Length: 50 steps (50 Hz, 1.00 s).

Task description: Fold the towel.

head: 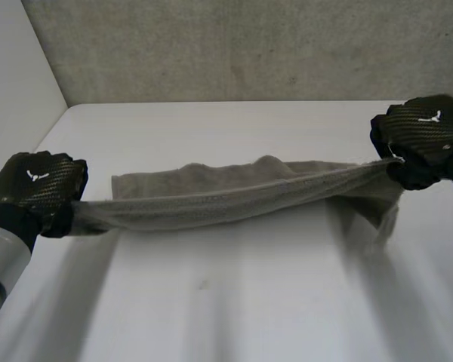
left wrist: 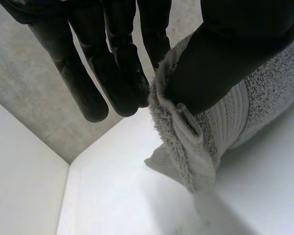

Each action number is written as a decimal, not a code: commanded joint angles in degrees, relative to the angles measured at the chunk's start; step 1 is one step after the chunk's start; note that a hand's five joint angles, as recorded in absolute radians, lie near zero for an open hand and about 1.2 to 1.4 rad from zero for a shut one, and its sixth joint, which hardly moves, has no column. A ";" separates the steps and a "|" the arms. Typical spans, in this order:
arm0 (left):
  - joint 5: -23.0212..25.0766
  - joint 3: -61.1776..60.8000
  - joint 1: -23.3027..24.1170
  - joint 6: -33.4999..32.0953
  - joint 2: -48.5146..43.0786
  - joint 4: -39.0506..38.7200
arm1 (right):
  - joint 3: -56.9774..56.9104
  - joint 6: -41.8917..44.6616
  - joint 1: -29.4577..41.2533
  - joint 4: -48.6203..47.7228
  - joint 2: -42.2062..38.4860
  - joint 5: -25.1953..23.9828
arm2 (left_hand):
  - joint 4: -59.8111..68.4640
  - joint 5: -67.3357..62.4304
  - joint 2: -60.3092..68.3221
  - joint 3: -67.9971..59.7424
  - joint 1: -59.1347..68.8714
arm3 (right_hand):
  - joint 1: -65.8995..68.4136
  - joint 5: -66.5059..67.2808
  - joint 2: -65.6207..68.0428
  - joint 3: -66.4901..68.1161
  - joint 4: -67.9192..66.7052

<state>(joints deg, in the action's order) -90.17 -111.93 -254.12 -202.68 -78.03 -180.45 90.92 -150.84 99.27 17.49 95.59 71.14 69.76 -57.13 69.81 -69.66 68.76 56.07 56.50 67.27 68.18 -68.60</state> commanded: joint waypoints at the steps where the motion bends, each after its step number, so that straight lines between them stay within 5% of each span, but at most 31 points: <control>1: 3.87 2.77 -0.94 -0.26 1.04 14.16 | -3.65 11.24 -1.10 14.92 -0.49 -4.78 | 10.24 -12.87 10.19 -10.34 11.24 | 23.93 13.50 12.73 11.82 -11.40; 9: 4.04 5.32 -1.03 -0.44 -12.67 13.37 | -2.24 24.35 -1.19 18.64 -15.14 -2.33 | 10.24 -12.87 10.19 -10.34 11.24 | 23.93 13.50 12.73 11.82 -11.40; 19: 3.78 25.14 1.25 0.35 -35.93 3.71 | -17.36 20.23 2.15 9.41 -31.70 6.38 | 10.24 -12.87 10.19 -10.34 11.24 | 23.93 13.50 12.73 11.82 -11.40; 25: 2.63 38.98 3.19 1.58 -41.23 -1.48 | -29.20 14.71 5.05 -9.77 -34.77 12.43 | 10.24 -12.87 10.19 -10.34 11.24 | 23.93 13.50 12.73 11.82 -11.40; 29: -0.87 46.79 3.28 4.56 -41.33 -16.27 | -29.14 14.43 6.11 -35.33 -32.24 15.25 | 10.24 -12.87 10.19 -10.34 11.24 | 23.93 13.50 12.73 11.82 -11.40; 34: -2.55 45.41 3.37 9.12 -36.25 -35.00 | -24.49 14.08 6.28 -50.15 -26.00 15.25 | 10.24 -12.87 10.19 -10.34 11.24 | 23.93 13.50 12.73 11.82 -11.40; 40: -1.67 38.39 3.19 11.60 -29.82 -38.93 | -21.75 13.99 6.64 -49.04 -24.14 15.25 | 10.24 -12.87 10.19 -10.34 11.24 | 23.93 13.50 12.73 11.82 -11.40; 46: -0.01 27.59 2.84 11.51 -27.35 -32.53 | -18.24 14.26 6.81 -33.22 -23.79 13.85 | 10.24 -12.87 10.19 -10.34 11.24 | 23.93 13.50 12.73 11.82 -11.40; 50: 1.92 20.74 2.32 11.34 -26.56 -29.53 | -14.56 14.61 6.20 -17.54 -23.87 8.51 | 10.24 -12.87 10.19 -10.34 11.24 | 23.93 13.50 12.73 11.82 -11.40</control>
<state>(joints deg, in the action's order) -90.83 -81.03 -251.14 -190.84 -105.91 -216.07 72.44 -136.62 106.08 -19.03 72.04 84.95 69.78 -59.07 69.84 -69.68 68.82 56.07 56.60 67.28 68.18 -68.60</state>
